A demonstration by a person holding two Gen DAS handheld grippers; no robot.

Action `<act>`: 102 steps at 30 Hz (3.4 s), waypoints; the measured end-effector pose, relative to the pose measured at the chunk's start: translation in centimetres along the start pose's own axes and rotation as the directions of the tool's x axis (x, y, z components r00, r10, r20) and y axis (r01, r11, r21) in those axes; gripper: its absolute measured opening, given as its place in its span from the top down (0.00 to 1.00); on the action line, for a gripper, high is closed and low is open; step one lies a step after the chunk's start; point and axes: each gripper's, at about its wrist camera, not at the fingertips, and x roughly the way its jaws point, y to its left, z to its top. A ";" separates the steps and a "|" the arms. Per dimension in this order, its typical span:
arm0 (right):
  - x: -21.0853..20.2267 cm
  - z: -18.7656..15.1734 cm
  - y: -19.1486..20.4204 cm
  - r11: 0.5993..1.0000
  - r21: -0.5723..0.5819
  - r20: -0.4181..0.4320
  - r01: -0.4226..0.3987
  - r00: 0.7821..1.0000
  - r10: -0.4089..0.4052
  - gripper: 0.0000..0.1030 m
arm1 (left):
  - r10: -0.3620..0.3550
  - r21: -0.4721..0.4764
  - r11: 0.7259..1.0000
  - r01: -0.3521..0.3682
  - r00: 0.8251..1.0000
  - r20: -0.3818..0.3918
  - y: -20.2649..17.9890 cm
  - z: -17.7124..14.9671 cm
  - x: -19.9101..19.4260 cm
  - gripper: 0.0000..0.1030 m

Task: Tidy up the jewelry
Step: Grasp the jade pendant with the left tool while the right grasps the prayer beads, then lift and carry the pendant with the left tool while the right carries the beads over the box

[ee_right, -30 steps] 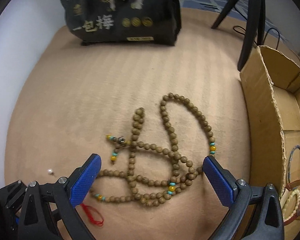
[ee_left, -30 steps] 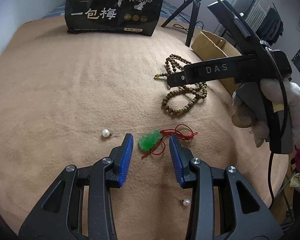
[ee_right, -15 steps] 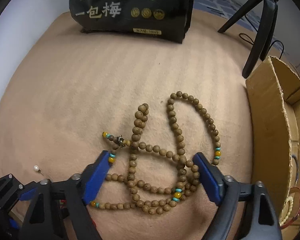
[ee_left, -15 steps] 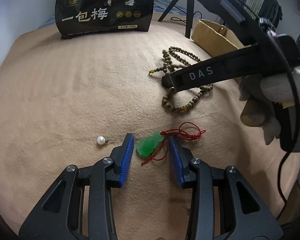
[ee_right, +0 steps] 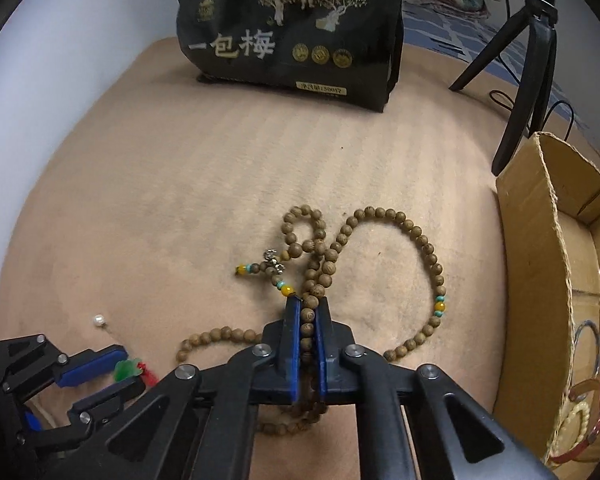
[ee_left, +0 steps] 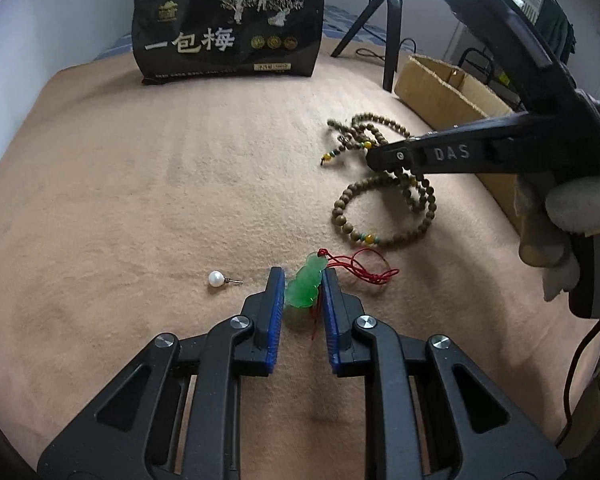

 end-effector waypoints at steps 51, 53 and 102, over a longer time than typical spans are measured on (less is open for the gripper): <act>-9.3 -2.6 -0.3 0.989 -0.147 0.174 -0.020 0.984 0.045 0.92 | -0.005 -0.036 0.999 0.010 0.989 0.147 -1.8 2.0 -8.9 0.84; -11.2 -2.4 -0.7 0.989 -0.150 0.199 -0.018 0.979 0.047 0.92 | -0.012 -0.025 1.000 0.017 0.986 0.166 -2.6 2.4 -9.8 0.84; -18.3 -7.5 -19.9 0.991 0.127 0.327 0.041 0.941 -0.081 0.92 | -0.149 -0.031 0.987 0.155 0.977 0.153 -16.2 17.0 1.9 0.84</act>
